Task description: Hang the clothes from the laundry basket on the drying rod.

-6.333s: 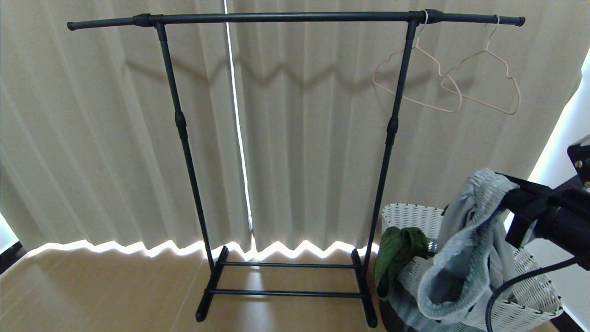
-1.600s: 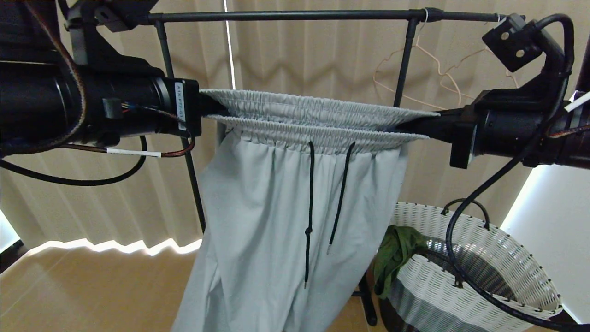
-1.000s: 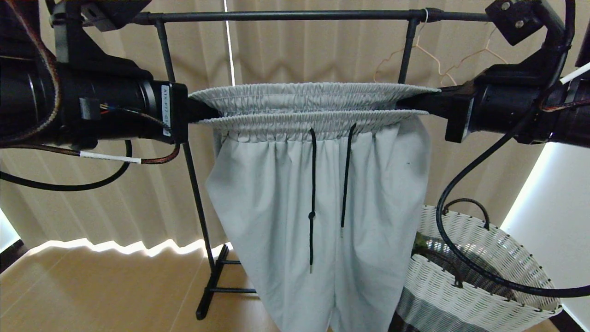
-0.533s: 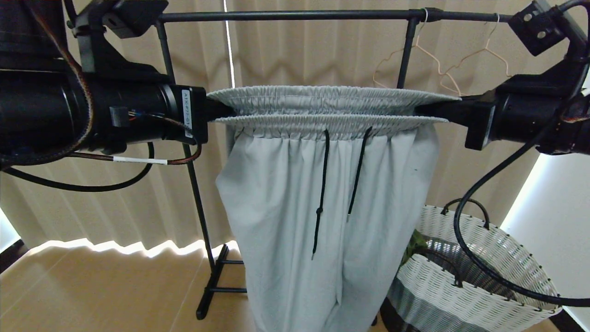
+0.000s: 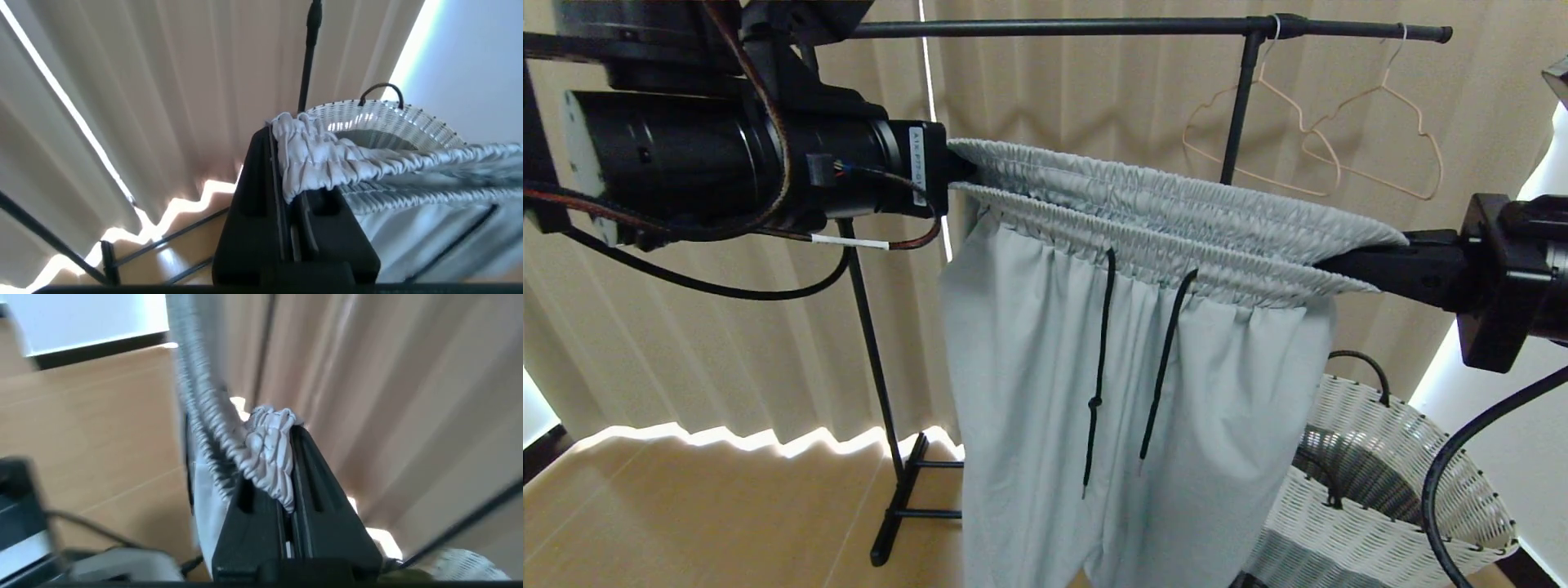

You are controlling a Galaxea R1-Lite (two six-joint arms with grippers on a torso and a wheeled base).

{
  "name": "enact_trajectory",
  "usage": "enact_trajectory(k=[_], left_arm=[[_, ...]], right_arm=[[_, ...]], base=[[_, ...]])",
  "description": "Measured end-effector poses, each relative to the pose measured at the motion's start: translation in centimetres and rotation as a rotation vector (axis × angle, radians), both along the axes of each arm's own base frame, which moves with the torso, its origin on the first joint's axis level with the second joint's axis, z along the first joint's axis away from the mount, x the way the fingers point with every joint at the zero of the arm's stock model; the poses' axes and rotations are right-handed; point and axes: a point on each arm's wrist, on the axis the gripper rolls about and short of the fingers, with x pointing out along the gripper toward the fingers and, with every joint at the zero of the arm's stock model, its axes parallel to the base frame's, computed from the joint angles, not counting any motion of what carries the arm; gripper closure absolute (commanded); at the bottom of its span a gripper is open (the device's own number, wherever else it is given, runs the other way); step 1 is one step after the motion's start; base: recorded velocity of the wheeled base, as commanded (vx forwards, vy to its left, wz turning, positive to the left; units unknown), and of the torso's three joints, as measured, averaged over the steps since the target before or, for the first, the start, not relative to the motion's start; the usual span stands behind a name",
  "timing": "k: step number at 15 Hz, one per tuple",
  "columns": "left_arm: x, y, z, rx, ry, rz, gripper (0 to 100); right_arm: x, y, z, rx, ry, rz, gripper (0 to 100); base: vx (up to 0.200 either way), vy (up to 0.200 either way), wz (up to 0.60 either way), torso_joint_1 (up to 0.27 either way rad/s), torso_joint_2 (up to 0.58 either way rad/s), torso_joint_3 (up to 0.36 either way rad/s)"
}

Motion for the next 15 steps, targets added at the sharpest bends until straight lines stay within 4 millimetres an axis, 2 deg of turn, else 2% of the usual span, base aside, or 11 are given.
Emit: enact_trajectory(k=[3, 7, 11, 15], left_arm=[[0.5, -0.3, -0.3, -0.001, 0.013, 0.002, 100], [-0.4, 0.3, -0.2, 0.011, 0.031, 0.003, 100], [-2.8, 1.7, -0.3, 0.058, 0.104, -0.008, 100], [-5.7, 2.7, -0.4, 0.072, 0.129, -0.057, 100]], right_arm=[[-0.2, 0.0, 0.1, 0.001, -0.018, -0.004, 100], [1.4, -0.2, 0.3, -0.036, -0.104, -0.09, 100], [4.0, 0.4, 1.0, -0.025, -0.154, -0.145, 100], [7.6, 1.7, 1.8, 0.014, -0.219, -0.152, 100]], base=[[0.0, 0.0, 0.0, 0.0, 0.0, 0.0], [0.0, 0.0, 0.0, 0.0, 0.0, 0.0], [0.0, 0.0, 0.0, 0.0, 0.0, 0.0], [0.0, 0.0, 0.0, 0.0, 0.0, 0.0]])
